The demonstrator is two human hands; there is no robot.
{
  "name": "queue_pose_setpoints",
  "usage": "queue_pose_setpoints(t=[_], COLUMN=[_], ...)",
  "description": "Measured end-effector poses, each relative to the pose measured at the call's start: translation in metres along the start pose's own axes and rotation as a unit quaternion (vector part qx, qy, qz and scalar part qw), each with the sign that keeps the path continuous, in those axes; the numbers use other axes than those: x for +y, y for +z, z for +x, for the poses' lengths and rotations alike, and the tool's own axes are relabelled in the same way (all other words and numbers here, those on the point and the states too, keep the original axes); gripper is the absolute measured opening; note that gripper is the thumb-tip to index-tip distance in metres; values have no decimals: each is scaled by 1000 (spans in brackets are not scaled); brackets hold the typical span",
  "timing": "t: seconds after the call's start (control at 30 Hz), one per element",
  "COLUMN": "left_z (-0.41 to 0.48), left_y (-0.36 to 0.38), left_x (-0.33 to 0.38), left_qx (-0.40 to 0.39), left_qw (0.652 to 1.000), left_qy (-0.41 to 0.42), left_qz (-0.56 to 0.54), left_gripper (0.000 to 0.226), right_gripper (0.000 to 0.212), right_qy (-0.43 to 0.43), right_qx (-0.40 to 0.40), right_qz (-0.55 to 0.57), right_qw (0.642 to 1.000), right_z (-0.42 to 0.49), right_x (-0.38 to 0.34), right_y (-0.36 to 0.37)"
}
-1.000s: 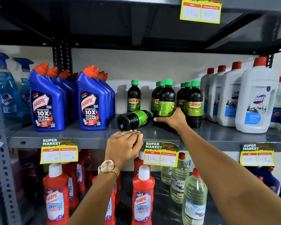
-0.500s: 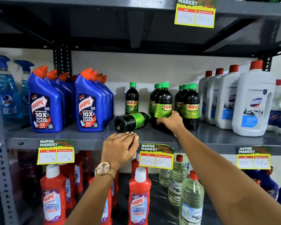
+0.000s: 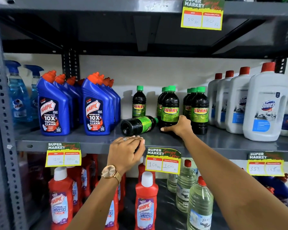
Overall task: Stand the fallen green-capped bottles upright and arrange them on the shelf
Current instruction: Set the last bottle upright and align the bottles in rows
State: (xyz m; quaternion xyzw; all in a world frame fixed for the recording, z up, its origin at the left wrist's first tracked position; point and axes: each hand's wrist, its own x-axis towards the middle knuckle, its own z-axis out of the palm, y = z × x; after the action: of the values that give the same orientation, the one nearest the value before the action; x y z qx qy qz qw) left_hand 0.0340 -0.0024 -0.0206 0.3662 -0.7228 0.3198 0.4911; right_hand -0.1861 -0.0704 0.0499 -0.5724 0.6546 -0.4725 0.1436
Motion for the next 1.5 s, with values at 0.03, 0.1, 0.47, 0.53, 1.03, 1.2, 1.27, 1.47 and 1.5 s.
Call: queue_pose_setpoints(t=[0.03,0.1,0.47,0.53,1.03,1.2,1.27,1.47,1.5], left_z=[0,0,-27,-31,-27,-27,-26,-26,-26], left_y=[-1,-3,-32,-28,-19,-19,-19,-18,-18], left_x=[0,-2,-63,-66,-64,-63,-63,-64,-64], left_qx=[-8,-29,7,-2,-8,-6,-8,-6,-6], left_qw=[1000,999,999,998,994,995,995,995,995], left_qy=[-2,3,14,29,-18,-30,-33,-26,-24], left_qz=[-3,-17,35,62,105,99,97,98,100], left_gripper=[29,30,39,46,52,44,44,45,45], right_gripper=[79,82,85,96,88,85,79,76,76], right_qy=[2,11,-140,-79,137,51,-6,-126,-128], right_qx=[1,-12,74,-43,-98,47,83,106,103], right_qz=[-1,0,-60,-91,103,140,68,-108,-119], right_qw=[1000,1000,986,992,980,988,994,980,979], right_z=[0,-3,-60,-60,-18,-30,-34,-39,-40], right_x=[0,-2,-48,-68,-82,-76,-81,-90,-91], right_y=[0,0,12,28,83,79,75,83,85])
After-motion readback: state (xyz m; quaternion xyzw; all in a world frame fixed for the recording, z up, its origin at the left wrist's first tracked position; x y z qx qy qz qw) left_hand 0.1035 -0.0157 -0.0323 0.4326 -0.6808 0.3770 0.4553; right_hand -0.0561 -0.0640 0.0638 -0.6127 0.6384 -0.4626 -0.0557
